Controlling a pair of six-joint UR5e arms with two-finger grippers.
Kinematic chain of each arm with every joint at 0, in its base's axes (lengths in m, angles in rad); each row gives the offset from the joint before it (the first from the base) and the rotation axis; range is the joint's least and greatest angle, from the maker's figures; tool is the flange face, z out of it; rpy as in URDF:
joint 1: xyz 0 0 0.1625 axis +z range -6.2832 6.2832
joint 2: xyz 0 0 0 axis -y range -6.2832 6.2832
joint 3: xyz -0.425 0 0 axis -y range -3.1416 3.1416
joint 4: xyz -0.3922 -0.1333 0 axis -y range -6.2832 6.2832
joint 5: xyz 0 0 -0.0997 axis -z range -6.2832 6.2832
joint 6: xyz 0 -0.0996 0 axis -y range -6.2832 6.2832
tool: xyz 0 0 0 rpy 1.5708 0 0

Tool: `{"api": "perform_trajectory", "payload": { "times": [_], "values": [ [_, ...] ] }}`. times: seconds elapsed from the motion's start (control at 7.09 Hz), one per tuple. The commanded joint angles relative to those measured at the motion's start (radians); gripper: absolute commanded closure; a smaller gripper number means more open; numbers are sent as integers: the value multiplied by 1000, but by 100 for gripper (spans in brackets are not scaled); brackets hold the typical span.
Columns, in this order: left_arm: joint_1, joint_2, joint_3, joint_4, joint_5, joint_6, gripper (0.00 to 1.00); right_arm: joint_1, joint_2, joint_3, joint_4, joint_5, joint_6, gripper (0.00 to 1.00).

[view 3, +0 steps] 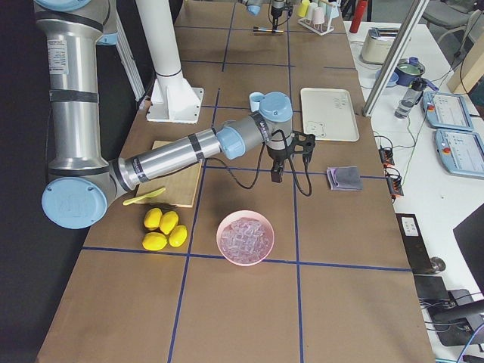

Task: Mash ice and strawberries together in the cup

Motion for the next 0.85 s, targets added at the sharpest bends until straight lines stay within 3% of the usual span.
{"api": "perform_trajectory", "payload": {
  "times": [0.0,0.28,0.56,0.7],
  "values": [
    [0,1,-1,-1,1,6,48,2,-1,0,0,1,0,0],
    [0,-1,-1,-1,3,7,20,3,1,0,-2,4,0,0],
    [0,-1,-7,-1,3,9,13,8,1,2,-2,6,0,0],
    [-5,4,-47,-6,-3,4,0,26,1,3,-2,9,0,0]
  ]
}}
